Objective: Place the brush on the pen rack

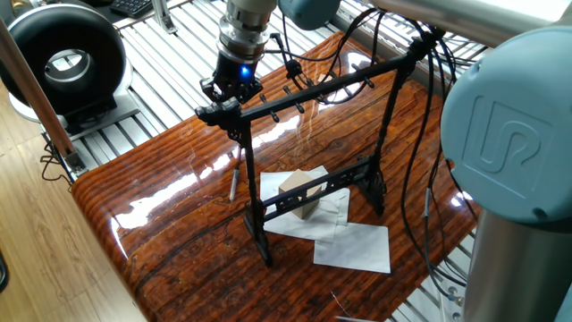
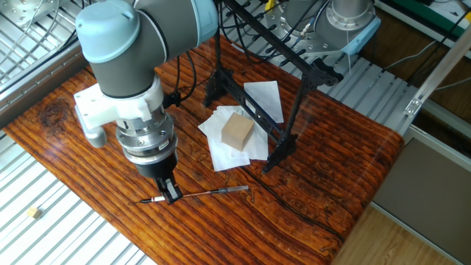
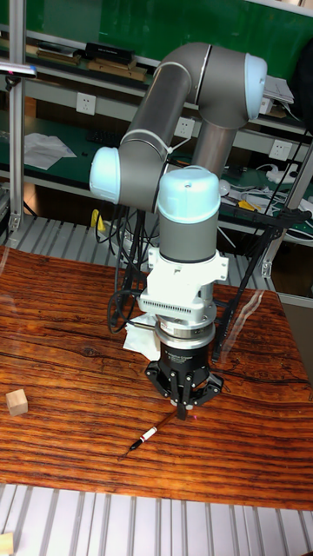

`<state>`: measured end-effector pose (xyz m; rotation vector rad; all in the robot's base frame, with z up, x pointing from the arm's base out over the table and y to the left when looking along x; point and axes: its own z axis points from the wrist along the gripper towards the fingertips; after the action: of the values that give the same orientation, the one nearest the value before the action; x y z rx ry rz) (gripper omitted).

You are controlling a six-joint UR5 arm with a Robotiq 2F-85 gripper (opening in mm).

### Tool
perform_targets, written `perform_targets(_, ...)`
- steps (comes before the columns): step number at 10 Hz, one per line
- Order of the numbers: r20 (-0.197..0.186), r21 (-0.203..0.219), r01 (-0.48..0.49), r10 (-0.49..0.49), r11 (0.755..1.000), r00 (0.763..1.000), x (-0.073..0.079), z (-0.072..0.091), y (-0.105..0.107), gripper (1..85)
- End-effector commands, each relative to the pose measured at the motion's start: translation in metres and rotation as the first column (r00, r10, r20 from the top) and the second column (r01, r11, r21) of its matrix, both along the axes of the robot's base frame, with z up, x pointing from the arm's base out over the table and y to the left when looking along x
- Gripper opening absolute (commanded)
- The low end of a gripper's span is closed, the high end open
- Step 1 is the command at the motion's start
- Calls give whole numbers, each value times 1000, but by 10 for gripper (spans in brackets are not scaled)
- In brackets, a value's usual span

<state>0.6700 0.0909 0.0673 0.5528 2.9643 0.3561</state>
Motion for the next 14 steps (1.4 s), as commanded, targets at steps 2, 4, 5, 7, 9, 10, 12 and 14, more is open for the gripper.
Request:
perform_targets(2, -18, -33, -45, 44, 998, 999, -6, -1, -8, 10)
perform_targets(4, -58, -49, -64, 61, 997, 996, -17, -3, -13, 10)
perform_targets(5, -74, -59, -54, 50, 997, 996, -20, -4, -16, 10)
perform_targets(7, -78, -92, -44, 37, 995, 996, -21, -5, -24, 10)
perform_targets(9, -79, -83, -37, 30, 996, 996, -21, -5, -22, 10)
perform_targets(10, -75, -75, -39, 34, 996, 997, -20, -4, -20, 10)
perform_targets(12, -68, -60, -38, 34, 997, 997, -18, -4, -16, 10)
perform_targets(14, -59, -57, -45, 42, 997, 997, -16, -17, -18, 13)
